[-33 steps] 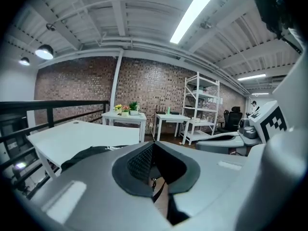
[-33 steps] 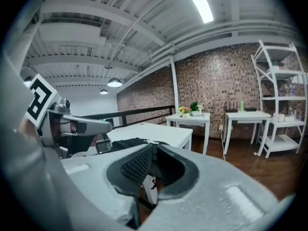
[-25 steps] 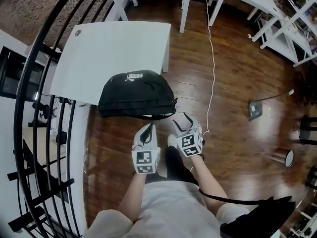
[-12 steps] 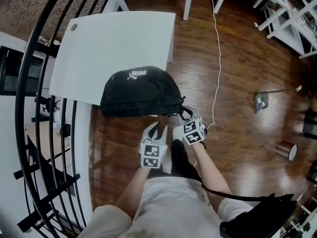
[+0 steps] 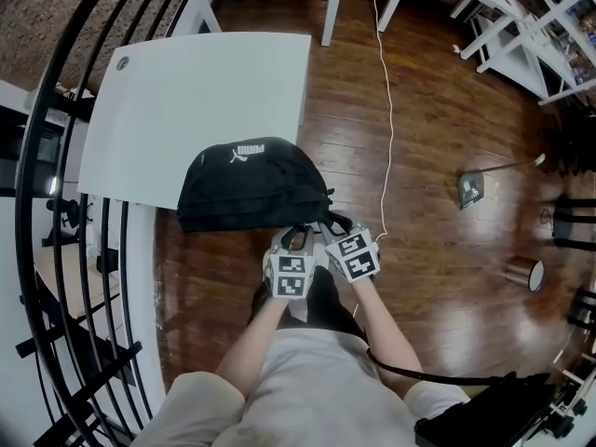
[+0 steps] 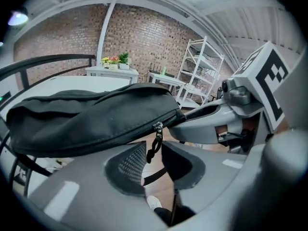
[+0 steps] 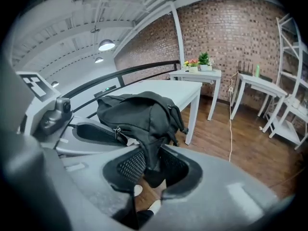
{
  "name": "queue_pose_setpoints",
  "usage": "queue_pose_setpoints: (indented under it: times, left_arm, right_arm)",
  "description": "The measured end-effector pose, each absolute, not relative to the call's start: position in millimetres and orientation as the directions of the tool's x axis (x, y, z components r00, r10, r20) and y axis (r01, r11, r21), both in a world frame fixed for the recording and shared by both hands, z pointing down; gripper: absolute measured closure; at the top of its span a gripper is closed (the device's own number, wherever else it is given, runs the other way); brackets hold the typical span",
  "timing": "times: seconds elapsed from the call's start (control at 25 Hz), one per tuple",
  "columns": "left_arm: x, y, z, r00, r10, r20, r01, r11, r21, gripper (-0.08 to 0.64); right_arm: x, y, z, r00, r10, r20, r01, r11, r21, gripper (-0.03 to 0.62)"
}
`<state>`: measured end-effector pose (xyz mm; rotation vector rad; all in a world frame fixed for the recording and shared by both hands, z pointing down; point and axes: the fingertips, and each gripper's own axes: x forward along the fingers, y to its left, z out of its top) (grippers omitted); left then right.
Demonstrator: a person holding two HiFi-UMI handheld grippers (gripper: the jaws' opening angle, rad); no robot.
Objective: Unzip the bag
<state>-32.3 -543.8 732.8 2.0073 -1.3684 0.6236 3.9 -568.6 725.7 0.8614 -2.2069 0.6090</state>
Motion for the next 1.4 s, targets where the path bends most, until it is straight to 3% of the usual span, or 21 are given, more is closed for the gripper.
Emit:
queue_pose_setpoints:
  times: [0.04, 0.08, 0.44, 0.56, 0.68, 0.76, 0.96, 1.2, 1.36, 1.4]
  left_arm:
    - [-34, -546, 732, 0.337, -0.654, 0.678, -0.941, -0.251, 0.226, 0.495]
    - [-36, -547, 730, 0.33, -0.665, 0.671, -0.944, -0.237, 0.229, 0.517]
    - [-85, -531, 728, 0.321, -0.667, 0.673, -0.946, -0.197, 0.257, 0.526]
    - [-174, -514, 749, 0.187, -0.665, 0.723, -0.98, -0.072, 0.188, 0.526]
    - [-310, -483, 788, -0.023, -0.637, 0.771, -0.986, 0.142, 0.088, 0.526]
    - [-366, -473, 779, -0.073, -0.618, 0.783, -0.981, 0.187, 0.057, 0.519]
    - [-368, -474, 754, 0.008, -0.61, 0.793, -0.999, 0.028, 0.032, 0.523]
    - [-368, -450, 749, 0.072, -0.633, 0.771, -0.994, 0.02, 0.109, 0.511]
    - [-373, -421, 747, 0.068, -0.634, 0.77, -0.992, 0.037, 0.118, 0.502]
    - [-371, -419, 740, 0.06, -0.654, 0.755, -0.993, 0.04, 0.114, 0.53]
  right_arm:
    - [4, -569, 725, -0.543, -0.405, 0.736, -0.725, 0.668, -0.168, 0.519]
    - [4, -570, 725, -0.538, -0.408, 0.738, -0.729, 0.664, -0.164, 0.52]
    - [23, -577, 739, -0.463, -0.452, 0.763, -0.793, 0.596, -0.128, 0.525]
    - [26, -579, 742, -0.43, -0.482, 0.763, -0.824, 0.555, -0.114, 0.531]
    - [27, -581, 748, -0.394, -0.5, 0.771, -0.843, 0.531, -0.086, 0.535]
    - [28, -580, 753, -0.372, -0.508, 0.777, -0.853, 0.517, -0.07, 0.535]
    - [30, -577, 763, -0.305, -0.546, 0.78, -0.897, 0.44, -0.043, 0.538]
    - [49, -559, 749, -0.211, -0.618, 0.757, -0.928, 0.37, 0.044, 0.488]
    - [65, -515, 715, -0.141, -0.725, 0.674, -0.975, 0.219, 0.031, 0.495]
    - [63, -505, 700, -0.157, -0.757, 0.634, -0.98, 0.201, -0.002, 0.53]
